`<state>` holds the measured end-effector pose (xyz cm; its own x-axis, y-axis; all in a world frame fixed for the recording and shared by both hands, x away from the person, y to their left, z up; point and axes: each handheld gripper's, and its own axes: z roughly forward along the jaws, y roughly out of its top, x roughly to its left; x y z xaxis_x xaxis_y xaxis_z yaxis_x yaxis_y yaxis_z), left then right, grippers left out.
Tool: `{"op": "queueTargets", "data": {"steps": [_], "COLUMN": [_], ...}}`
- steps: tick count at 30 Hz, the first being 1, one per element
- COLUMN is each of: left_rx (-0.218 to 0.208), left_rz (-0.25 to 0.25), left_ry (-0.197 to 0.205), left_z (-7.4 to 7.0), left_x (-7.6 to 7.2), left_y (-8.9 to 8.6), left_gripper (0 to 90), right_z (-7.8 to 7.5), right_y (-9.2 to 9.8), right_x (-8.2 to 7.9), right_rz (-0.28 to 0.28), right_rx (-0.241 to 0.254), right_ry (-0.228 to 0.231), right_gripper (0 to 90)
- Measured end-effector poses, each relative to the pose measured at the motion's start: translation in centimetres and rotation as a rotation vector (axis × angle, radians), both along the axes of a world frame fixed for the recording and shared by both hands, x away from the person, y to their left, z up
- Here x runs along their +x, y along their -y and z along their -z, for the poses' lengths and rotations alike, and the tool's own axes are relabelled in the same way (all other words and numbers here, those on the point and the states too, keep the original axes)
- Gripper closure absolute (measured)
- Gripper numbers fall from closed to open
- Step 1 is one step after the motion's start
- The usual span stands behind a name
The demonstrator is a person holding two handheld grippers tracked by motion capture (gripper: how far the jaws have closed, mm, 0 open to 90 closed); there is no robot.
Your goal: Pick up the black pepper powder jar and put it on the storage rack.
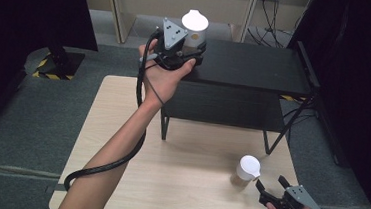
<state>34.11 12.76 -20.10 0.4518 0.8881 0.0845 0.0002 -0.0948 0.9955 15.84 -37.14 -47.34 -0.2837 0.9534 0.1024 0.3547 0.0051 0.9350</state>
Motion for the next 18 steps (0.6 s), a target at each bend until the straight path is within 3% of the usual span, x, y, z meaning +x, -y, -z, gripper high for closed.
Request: {"op": "queueTargets", "data": {"steps": [13,18], "left_rx": [-0.032,-0.07], "left_rz": [-0.014,-0.011], "left_ry": [-0.018,-0.039], "left_z": [0.58,0.59], "left_x": [0.56,0.93], "left_y": [-0.12,-0.48], "left_gripper": [30.7,30.5], "right_z": [-0.03,0.01], "right_y": [-0.1,-0.07], "right_x": [0.0,-0.03], "right_rz": [-0.001,-0.001], "right_rx": [-0.006,-0.004], "right_ry": [0.0,0.002], "right_gripper": [10.4,10.4]}}
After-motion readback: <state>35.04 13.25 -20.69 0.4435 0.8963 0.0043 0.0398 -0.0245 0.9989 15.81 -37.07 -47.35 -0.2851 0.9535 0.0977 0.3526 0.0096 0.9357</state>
